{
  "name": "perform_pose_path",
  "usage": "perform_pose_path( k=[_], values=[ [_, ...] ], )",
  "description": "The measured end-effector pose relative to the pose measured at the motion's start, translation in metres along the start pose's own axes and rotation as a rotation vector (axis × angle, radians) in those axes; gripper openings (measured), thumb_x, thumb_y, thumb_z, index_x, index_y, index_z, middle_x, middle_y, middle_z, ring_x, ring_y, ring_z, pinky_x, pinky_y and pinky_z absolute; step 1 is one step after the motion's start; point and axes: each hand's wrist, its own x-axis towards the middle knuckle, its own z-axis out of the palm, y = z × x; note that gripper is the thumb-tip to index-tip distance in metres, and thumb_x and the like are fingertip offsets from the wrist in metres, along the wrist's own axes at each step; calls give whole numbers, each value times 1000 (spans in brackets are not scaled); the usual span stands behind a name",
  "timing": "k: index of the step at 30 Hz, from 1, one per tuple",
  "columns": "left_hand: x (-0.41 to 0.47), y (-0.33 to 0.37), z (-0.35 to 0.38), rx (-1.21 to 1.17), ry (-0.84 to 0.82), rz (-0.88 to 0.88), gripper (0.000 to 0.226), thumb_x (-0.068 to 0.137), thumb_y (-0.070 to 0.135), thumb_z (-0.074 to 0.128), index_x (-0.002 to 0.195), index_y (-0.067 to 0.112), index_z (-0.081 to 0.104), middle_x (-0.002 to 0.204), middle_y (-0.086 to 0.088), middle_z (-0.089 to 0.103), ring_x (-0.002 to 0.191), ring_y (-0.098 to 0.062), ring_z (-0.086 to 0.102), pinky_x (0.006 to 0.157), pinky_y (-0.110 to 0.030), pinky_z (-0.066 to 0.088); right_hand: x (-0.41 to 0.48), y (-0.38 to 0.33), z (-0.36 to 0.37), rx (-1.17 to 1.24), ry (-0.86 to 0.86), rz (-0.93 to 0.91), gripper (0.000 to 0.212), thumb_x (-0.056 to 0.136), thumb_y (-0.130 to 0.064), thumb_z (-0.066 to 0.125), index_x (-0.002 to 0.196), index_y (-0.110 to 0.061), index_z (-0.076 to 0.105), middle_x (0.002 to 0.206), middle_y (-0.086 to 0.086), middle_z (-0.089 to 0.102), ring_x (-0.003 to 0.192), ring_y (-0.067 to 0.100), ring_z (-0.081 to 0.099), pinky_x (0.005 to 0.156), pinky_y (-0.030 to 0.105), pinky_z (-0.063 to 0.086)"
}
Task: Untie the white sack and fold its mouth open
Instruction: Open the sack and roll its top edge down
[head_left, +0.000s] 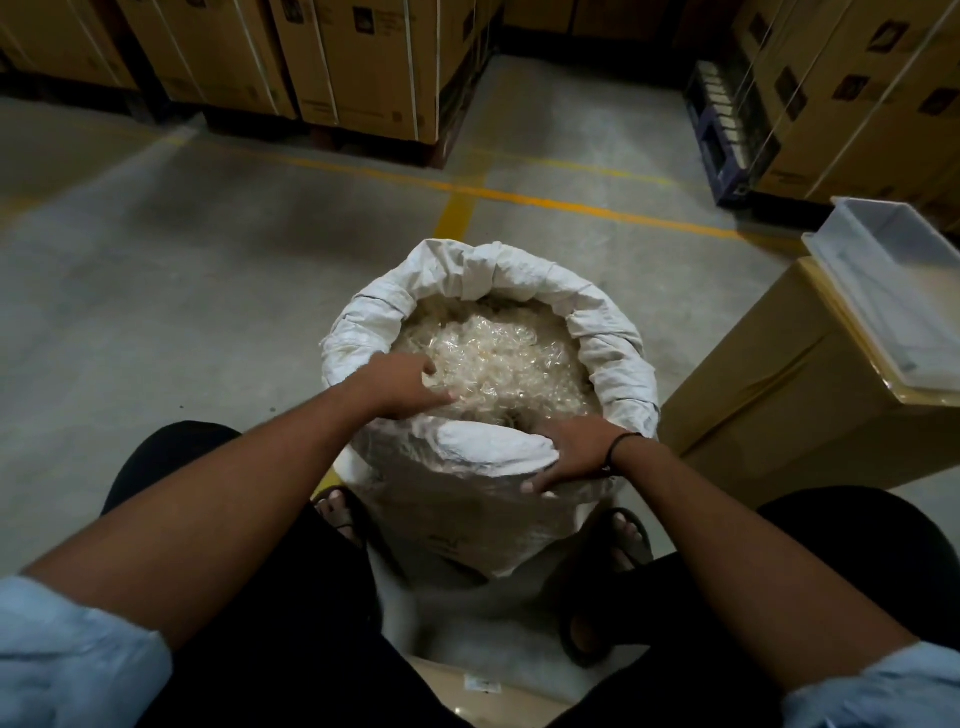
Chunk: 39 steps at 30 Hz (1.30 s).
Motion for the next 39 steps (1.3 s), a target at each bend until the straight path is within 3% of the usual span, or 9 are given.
perform_pose_path(
  k=[4, 7, 10, 15, 22, 26, 32, 35, 39],
  values=[
    [14, -10, -4, -13, 266, -307, 92, 81, 74, 59, 152, 21, 31, 160, -20, 21, 143, -46, 24, 114, -55, 26, -2, 4, -27, 500, 79, -21, 84, 76, -62, 74, 144, -22, 46, 144, 1, 54, 131, 22, 51, 109, 35, 39],
    [28, -20, 5, -172, 315, -446, 99, 79, 75, 60, 154, 24, 20, 162, -24, 11, 142, -52, 22, 115, -56, 20, 20, 18, -30, 339, 622, 246, 99, 65, -77, 71, 142, -20, 45, 141, 7, 51, 128, 28, 48, 107, 44, 40],
    [40, -19, 24, -215, 320, -463, 104, 79, 77, 57, 157, 27, 8, 161, -29, 9, 137, -57, 29, 113, -60, 23, 34, 29, -20, 92, 797, 455, 90, 73, -67, 69, 141, -16, 39, 142, 13, 42, 130, 35, 39, 105, 51, 36],
    [64, -25, 39, -76, 355, -511, 93, 89, 72, 45, 158, 24, 6, 154, -31, 21, 133, -55, 35, 115, -65, 14, 59, 42, -2, -35, 815, 666, 102, 83, -61, 59, 156, -11, 8, 161, 18, 18, 148, 43, 12, 112, 61, 10],
    [88, -34, 38, -151, 454, -511, 63, 95, 44, 54, 147, 19, 28, 140, -29, 37, 122, -50, 43, 109, -54, 30, 80, 81, -31, 242, 776, 759, 79, 98, -39, 48, 156, -11, 4, 132, 20, 57, 118, 43, 54, 101, 57, 37],
    [94, -38, 21, -339, 513, -473, 49, 102, 38, 48, 140, 10, 34, 132, -29, 53, 118, -49, 54, 96, -51, 44, 82, 88, -49, 564, 816, 770, 61, 96, -23, 48, 150, -9, 23, 126, 23, 61, 115, 42, 59, 103, 51, 42],
    [109, -81, -39, -1122, 355, -370, 50, 92, 30, 67, 125, -8, 62, 123, -19, 65, 109, -30, 63, 95, -40, 49, 76, 128, -73, 1149, 693, 774, 45, 97, -27, 59, 126, 8, 61, 133, 26, 60, 124, 38, 56, 99, 34, 44],
    [108, -77, -31, -895, 307, -432, 46, 98, 32, 59, 131, 0, 58, 132, -22, 61, 119, -35, 60, 102, -43, 46, 76, 120, -68, 1207, 789, 773, 50, 85, -22, 68, 128, 3, 57, 129, 22, 62, 114, 36, 60, 95, 36, 45],
    [105, -49, -36, -344, 665, -389, 47, 87, 23, 54, 133, 14, 50, 135, -16, 53, 123, -40, 52, 103, -52, 40, 87, 74, -85, 466, 1096, 636, 68, 73, -26, 64, 137, -17, 44, 134, 15, 55, 126, 39, 48, 106, 51, 35]
  ],
)
